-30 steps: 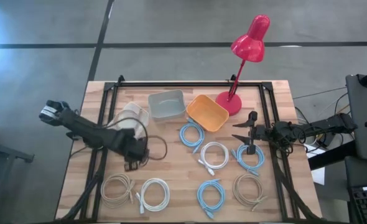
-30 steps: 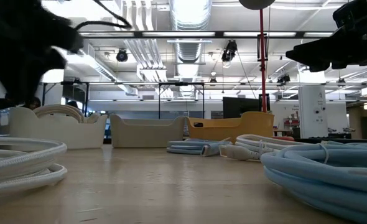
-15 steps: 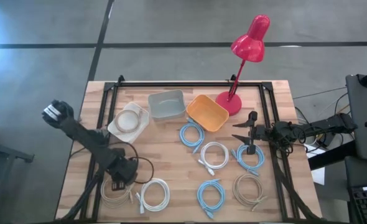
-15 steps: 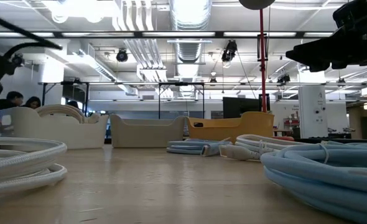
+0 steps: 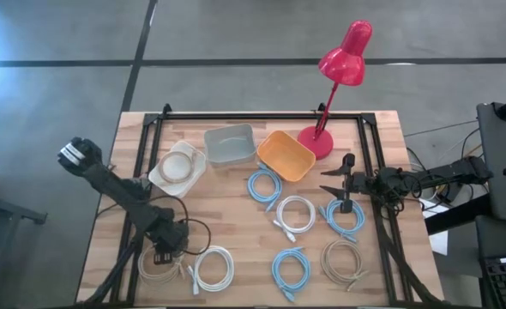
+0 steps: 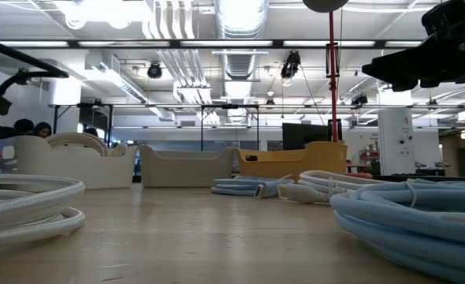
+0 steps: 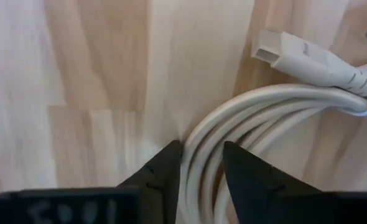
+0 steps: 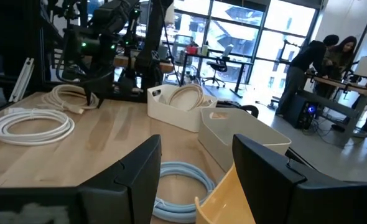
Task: Sort HDMI cables
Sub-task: Put the left brown hdmi cable into the white bin
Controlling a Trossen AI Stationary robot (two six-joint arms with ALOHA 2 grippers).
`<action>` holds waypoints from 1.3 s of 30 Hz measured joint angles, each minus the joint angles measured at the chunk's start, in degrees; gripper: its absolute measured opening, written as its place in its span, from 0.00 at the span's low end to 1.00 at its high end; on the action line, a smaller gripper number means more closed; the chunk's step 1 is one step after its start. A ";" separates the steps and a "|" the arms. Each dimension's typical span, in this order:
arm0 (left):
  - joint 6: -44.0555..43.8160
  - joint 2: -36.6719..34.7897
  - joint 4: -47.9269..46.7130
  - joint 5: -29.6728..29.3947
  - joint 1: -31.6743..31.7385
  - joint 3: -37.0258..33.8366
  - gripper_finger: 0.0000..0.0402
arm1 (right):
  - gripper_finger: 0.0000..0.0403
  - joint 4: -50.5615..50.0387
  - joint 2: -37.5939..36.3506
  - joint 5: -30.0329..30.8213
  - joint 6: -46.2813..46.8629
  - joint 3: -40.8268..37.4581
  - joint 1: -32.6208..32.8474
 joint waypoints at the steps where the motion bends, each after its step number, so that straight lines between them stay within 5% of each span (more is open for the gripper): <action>1: 0.00 0.00 0.10 -0.51 0.05 -0.03 0.25 | 0.48 0.02 0.00 0.00 0.02 0.00 0.00; 6: -4.05 -0.18 0.90 -1.98 0.40 -0.05 0.04 | 0.48 0.02 0.00 0.00 0.00 0.00 0.00; 14: -8.35 -2.36 0.83 -23.43 1.13 1.99 0.00 | 0.48 0.02 0.02 0.00 -0.20 0.00 0.00; 24: -8.73 -3.06 -4.37 -32.73 3.58 2.44 0.00 | 0.48 0.02 0.02 0.00 -0.14 0.00 0.00; 32: -6.96 -3.21 -5.75 -21.01 4.95 5.90 0.03 | 0.48 0.03 0.04 0.00 -0.17 0.00 0.00; 39: -4.87 -3.30 -5.69 -18.80 5.08 8.74 0.27 | 0.48 0.02 0.04 0.00 -0.07 0.02 0.00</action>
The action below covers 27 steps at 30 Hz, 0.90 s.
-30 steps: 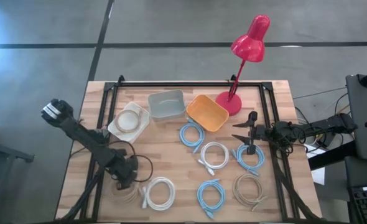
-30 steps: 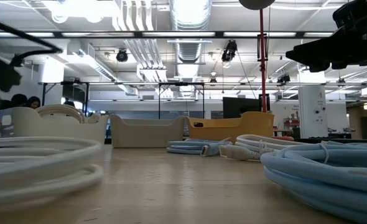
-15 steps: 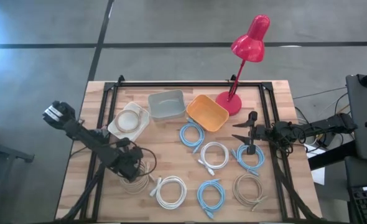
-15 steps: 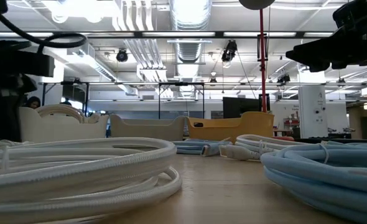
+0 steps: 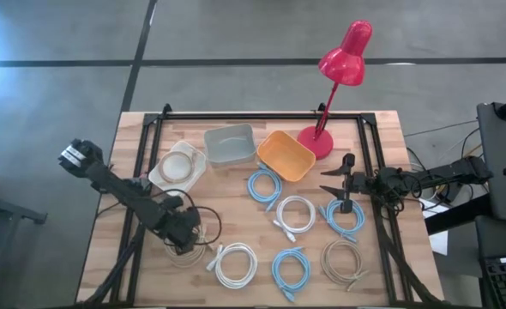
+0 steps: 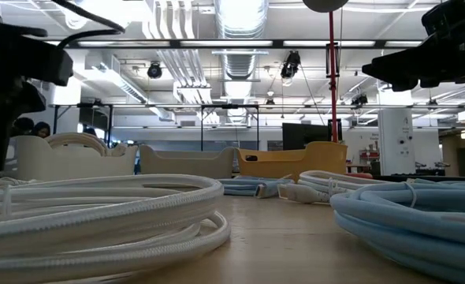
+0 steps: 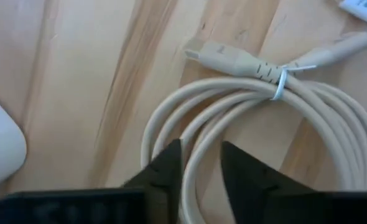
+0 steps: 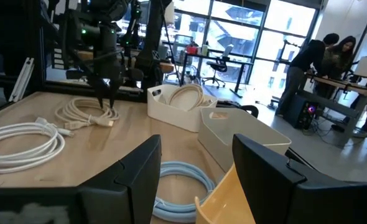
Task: Sort HDMI cables
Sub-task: Put the left brown hdmi cable into the white bin
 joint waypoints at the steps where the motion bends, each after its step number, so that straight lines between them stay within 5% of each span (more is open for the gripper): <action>1: 0.01 0.00 0.10 0.11 0.00 -0.33 0.31 | 0.48 0.00 0.00 0.00 0.06 -0.02 0.00; 7: -0.57 0.07 1.04 0.12 0.00 -5.39 0.55 | 0.48 0.00 0.00 0.00 0.09 -0.02 0.00; 12: -0.60 -0.20 6.48 0.13 0.00 -10.13 0.62 | 0.48 -0.01 0.00 -0.01 0.09 0.00 0.00; 16: -0.56 -0.15 9.70 0.02 -0.02 -12.73 0.52 | 0.48 -0.06 0.00 -0.02 0.07 0.00 0.00; 24: -2.59 -0.13 9.83 -0.93 0.09 -12.31 0.07 | 0.48 -0.07 0.00 -0.04 -0.11 0.00 0.02; 27: -4.62 -0.40 6.30 -2.18 0.05 -10.11 0.07 | 0.48 -0.07 0.00 -0.02 -0.13 -0.01 0.02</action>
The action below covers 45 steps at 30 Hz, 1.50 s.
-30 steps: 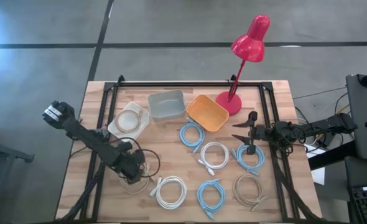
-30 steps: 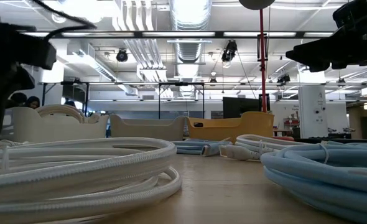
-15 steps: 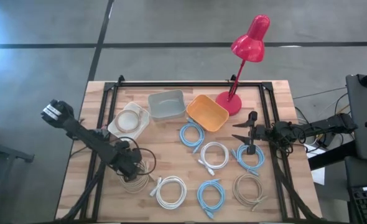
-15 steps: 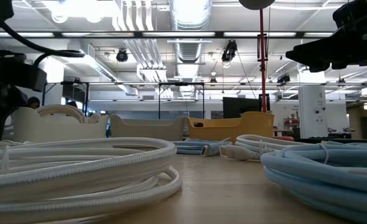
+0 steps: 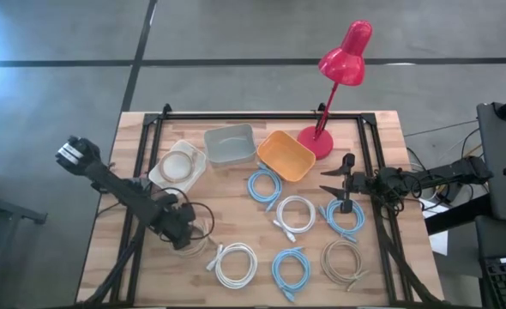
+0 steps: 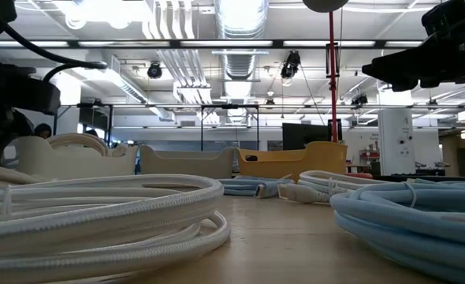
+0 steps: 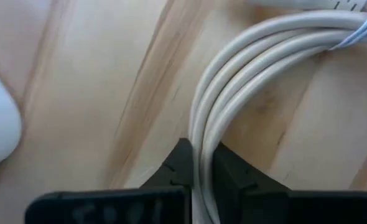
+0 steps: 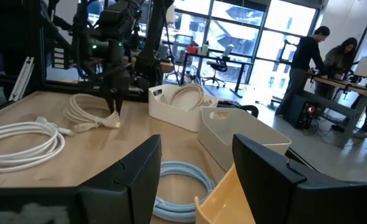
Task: Sort HDMI cables
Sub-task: Put the left brown hdmi cable into the white bin
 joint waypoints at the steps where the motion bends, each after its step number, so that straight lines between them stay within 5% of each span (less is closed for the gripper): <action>1: -0.87 -0.07 -1.97 -0.99 -0.01 1.17 0.07 | 0.48 0.00 0.00 0.00 0.02 0.01 -0.01; 8: -3.31 -0.45 -28.03 -15.28 0.08 14.97 0.08 | 0.48 -0.04 0.13 0.00 0.02 0.02 0.00; 15: -5.60 -0.65 -48.08 -37.05 0.50 29.61 0.09 | 0.48 -0.07 0.46 0.00 0.00 0.02 0.00; 21: 0.29 -2.58 -49.06 -49.33 4.97 32.45 0.09 | 0.48 -0.04 0.47 0.02 0.07 0.02 -0.02; 35: -8.12 -4.08 -50.12 -45.65 23.78 16.47 0.09 | 0.48 -0.03 0.81 0.00 0.22 0.02 0.00; 45: -12.46 -4.08 -44.32 -37.88 26.18 6.27 0.09 | 0.48 -0.02 0.81 0.02 0.07 0.02 0.00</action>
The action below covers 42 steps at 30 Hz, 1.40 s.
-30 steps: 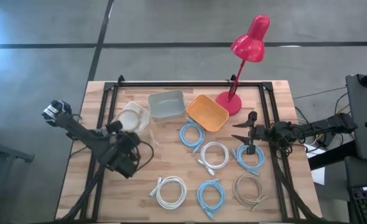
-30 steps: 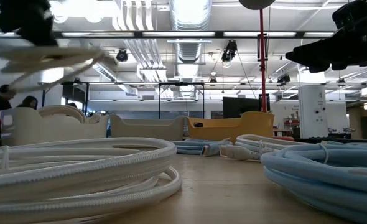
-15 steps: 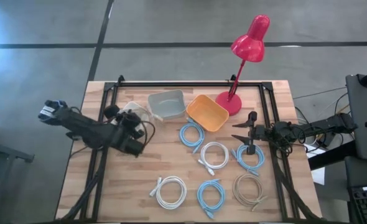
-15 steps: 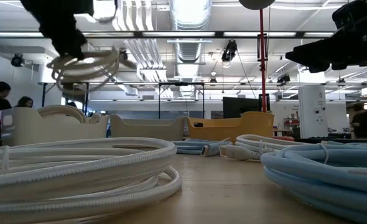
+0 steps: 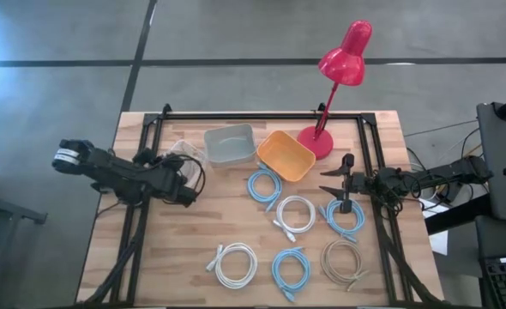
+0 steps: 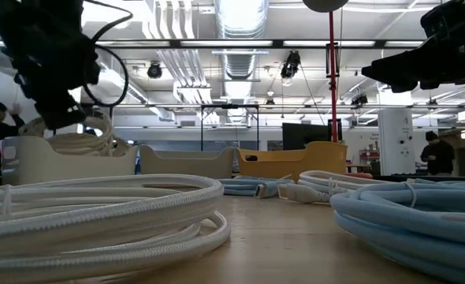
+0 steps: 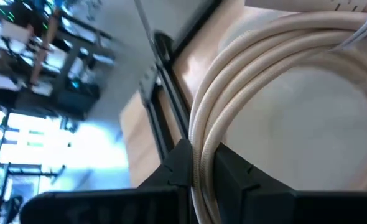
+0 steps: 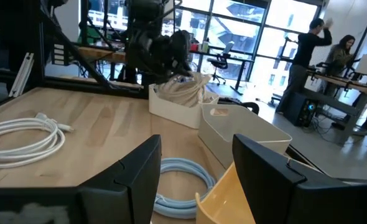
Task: Sort HDMI cables
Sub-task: Put the left brown hdmi cable into the white bin
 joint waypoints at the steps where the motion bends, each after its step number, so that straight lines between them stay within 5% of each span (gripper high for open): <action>1: -0.11 0.00 1.04 0.98 0.00 -0.72 0.09 | 0.48 0.00 0.00 -0.02 -0.07 0.00 -0.02; 15: -2.26 0.00 2.86 1.57 1.16 -3.10 0.32 | 0.48 0.02 -0.04 -0.01 -0.40 0.00 -0.01; 26: 2.51 0.00 2.03 -0.30 1.15 4.43 0.50 | 0.48 0.02 -0.04 -0.02 -0.36 0.00 0.00; 34: 8.48 0.00 1.85 -0.80 1.18 10.53 0.52 | 0.48 0.02 -0.04 0.00 -0.29 0.00 0.00; 42: 4.00 0.00 0.13 2.10 1.90 8.43 0.52 | 0.48 0.02 -0.04 -0.02 0.41 0.00 0.00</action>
